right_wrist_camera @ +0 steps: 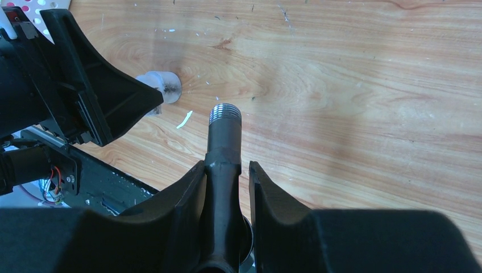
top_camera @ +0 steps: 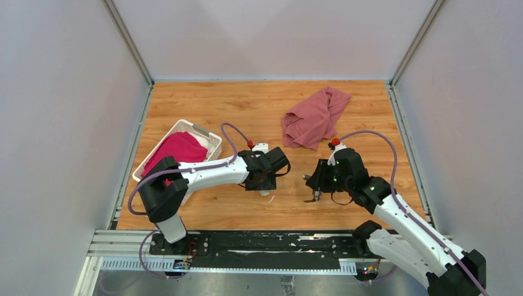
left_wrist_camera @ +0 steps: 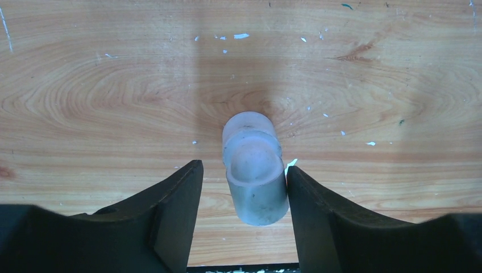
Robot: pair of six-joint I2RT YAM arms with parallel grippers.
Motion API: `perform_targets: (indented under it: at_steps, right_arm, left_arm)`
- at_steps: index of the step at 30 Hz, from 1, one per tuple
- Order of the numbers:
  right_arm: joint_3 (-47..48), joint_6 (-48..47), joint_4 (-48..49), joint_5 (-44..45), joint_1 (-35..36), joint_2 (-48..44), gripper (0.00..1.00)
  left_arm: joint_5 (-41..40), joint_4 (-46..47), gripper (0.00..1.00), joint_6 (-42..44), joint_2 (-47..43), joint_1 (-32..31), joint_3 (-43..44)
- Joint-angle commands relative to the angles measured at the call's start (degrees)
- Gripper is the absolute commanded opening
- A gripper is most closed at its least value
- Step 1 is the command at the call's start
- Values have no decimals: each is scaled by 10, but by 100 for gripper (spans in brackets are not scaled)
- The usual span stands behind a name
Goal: Install the water faucets
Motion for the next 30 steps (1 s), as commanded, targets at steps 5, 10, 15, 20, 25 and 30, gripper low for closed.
perform_targets:
  at_steps: [5, 10, 15, 20, 25, 30]
  right_arm:
    - [11, -4, 18, -7, -5, 5, 0]
    - [8, 0, 18, -7, -5, 3, 0]
    - [8, 1, 19, -7, -5, 7, 0]
    - [9, 1, 21, -8, -5, 9, 0]
    - [8, 1, 21, -9, -5, 10, 0]
    - [8, 2, 24, -10, -5, 11, 0]
  left_arm:
    - [-15, -2, 57, -13, 15, -4, 15]
    - [-5, -2, 54, -12, 22, -4, 17]
    - [-6, -2, 54, -14, 23, -4, 15]
    - [1, -2, 52, -13, 32, -4, 19]
    - [2, -2, 52, -15, 37, -4, 17]
    - [1, -2, 49, -14, 42, -4, 23]
